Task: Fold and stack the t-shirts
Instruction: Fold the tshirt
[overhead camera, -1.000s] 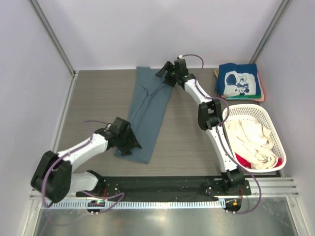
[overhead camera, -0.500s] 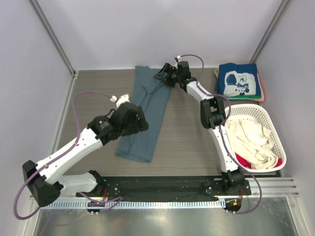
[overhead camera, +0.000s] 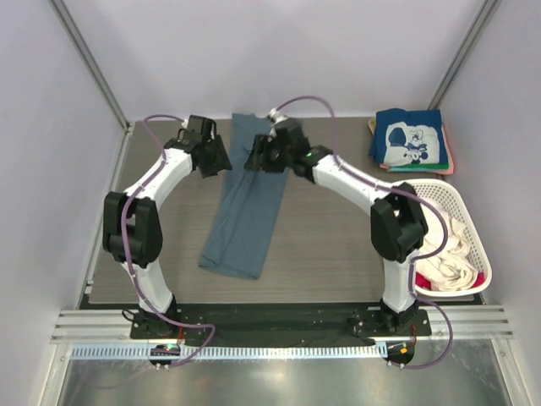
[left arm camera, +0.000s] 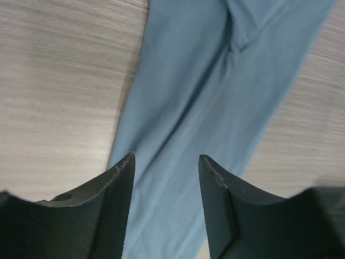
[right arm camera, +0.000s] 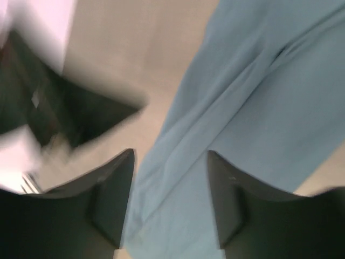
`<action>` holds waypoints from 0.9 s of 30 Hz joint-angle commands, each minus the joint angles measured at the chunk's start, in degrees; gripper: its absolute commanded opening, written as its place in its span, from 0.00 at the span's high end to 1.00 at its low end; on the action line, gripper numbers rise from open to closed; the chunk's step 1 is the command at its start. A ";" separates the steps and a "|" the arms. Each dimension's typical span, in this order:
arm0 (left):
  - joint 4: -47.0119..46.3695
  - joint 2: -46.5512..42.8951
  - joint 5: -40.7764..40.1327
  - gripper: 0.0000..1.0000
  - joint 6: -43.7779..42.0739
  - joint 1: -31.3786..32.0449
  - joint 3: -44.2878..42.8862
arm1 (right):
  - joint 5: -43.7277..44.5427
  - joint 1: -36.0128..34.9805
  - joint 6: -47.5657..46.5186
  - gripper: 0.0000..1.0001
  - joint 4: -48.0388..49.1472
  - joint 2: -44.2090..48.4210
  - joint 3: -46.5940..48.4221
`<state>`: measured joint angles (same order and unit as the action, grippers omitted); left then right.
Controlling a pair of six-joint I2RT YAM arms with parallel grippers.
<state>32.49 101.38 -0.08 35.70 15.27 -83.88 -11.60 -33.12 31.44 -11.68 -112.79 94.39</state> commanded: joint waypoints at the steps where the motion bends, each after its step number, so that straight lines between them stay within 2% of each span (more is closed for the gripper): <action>1: 5.28 3.47 5.45 0.50 -4.85 -2.43 -6.03 | 7.28 -8.24 -2.88 0.44 -9.40 0.99 -3.77; 4: 7.59 -2.31 -1.40 0.49 -2.67 -3.66 1.67 | 9.56 -16.06 -2.79 0.48 -13.09 0.56 -2.82; 7: 7.76 -13.46 -1.24 0.48 0.58 -8.13 12.02 | 11.15 -19.95 -2.18 0.48 -16.78 -1.72 -0.27; 9: 7.76 -22.58 -1.59 0.45 0.68 -11.74 16.53 | 14.22 -23.64 -2.61 0.45 -19.77 -4.35 3.24; 11: 10.83 -27.62 -3.08 0.42 -0.45 -13.50 19.44 | 18.07 -27.32 -4.18 0.43 -24.49 -6.81 9.04; 14: 14.96 -35.54 -6.42 0.40 -2.22 -13.77 22.17 | 22.48 -30.76 -5.42 0.40 -29.87 -12.61 17.30; 17: 17.08 -45.36 -11.08 0.38 -0.73 -14.73 26.29 | 23.37 -31.82 -5.34 0.40 -32.70 -17.10 22.93; 21: 14.45 -58.91 -11.79 0.34 -0.02 -15.00 34.54 | 24.68 -33.75 -5.34 0.40 -34.98 -20.97 27.86; 23: 13.30 -64.09 -12.84 0.30 0.77 -15.00 35.88 | 24.95 -34.46 -5.25 0.40 -36.82 -23.16 31.11; 27: 12.25 -67.01 -13.46 0.28 0.51 -15.09 36.32 | 26.10 -35.69 -5.25 0.40 -39.12 -25.81 34.72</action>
<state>47.42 35.11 -11.22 35.79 0.60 -47.75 11.75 -67.88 26.83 -47.16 -137.88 125.08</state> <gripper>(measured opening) 0.716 0.601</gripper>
